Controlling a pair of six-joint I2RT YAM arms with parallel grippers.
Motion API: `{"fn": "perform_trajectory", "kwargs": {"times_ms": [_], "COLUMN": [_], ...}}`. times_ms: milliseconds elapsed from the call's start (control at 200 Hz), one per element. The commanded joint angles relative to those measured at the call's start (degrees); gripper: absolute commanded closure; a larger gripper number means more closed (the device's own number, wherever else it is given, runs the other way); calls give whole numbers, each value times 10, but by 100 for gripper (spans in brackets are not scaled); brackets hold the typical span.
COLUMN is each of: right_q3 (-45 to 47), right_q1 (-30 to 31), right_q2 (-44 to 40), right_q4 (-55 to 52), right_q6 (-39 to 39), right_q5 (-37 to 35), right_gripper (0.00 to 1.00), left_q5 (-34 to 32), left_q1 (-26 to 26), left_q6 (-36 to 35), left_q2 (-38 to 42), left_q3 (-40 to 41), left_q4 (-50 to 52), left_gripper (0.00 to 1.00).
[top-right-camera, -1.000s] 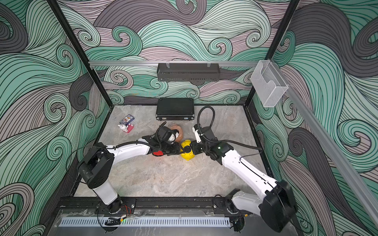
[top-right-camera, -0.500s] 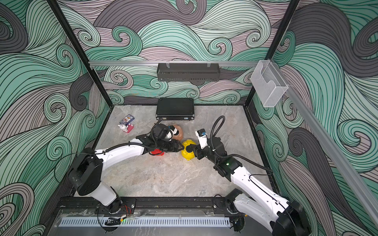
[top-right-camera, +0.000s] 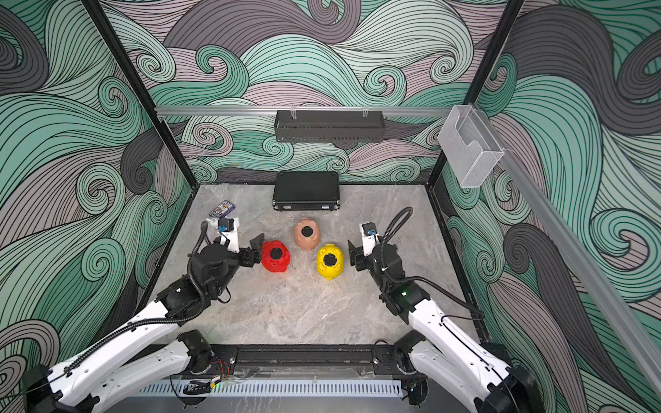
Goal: Close piggy banks
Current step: Reset both arms
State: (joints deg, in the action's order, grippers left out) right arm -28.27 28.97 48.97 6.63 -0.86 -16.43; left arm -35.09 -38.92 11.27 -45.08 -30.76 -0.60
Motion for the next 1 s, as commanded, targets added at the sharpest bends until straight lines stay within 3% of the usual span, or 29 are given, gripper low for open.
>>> {"fn": "perform_trajectory", "kwargs": {"times_ms": [0, 155, 340, 530, 816, 911, 956, 996], "right_q3": [25, 69, 119, 141, 134, 154, 145, 122], "right_q1": [-48, -91, -138, -166, -233, -249, -250, -251], "right_q2": [-4, -24, 24, 132, 346, 420, 405, 379], "right_q4": [37, 53, 139, 271, 533, 662, 617, 531], "right_q6": [-17, 1, 12, 23, 35, 23, 23, 20], "right_q5": [-86, -83, -77, -58, 27, 37, 44, 53], "right_gripper": [22, 22, 25, 24, 28, 28, 28, 30], "left_q5": [-166, -176, -81, -26, 155, 202, 261, 274], "left_q1": [30, 89, 174, 228, 318, 370, 393, 401], "left_q6": [-110, -130, -141, -173, -156, -126, -120, -110], "left_q2": [1, -51, -159, -266, -335, -410, -420, -418], "left_q3": [91, 137, 134, 88, 76, 97, 87, 65], "left_q4": [-135, -170, -221, -272, -371, -496, -466, -423], "left_gripper": [11, 10, 11, 13, 12, 11, 11, 11]}}
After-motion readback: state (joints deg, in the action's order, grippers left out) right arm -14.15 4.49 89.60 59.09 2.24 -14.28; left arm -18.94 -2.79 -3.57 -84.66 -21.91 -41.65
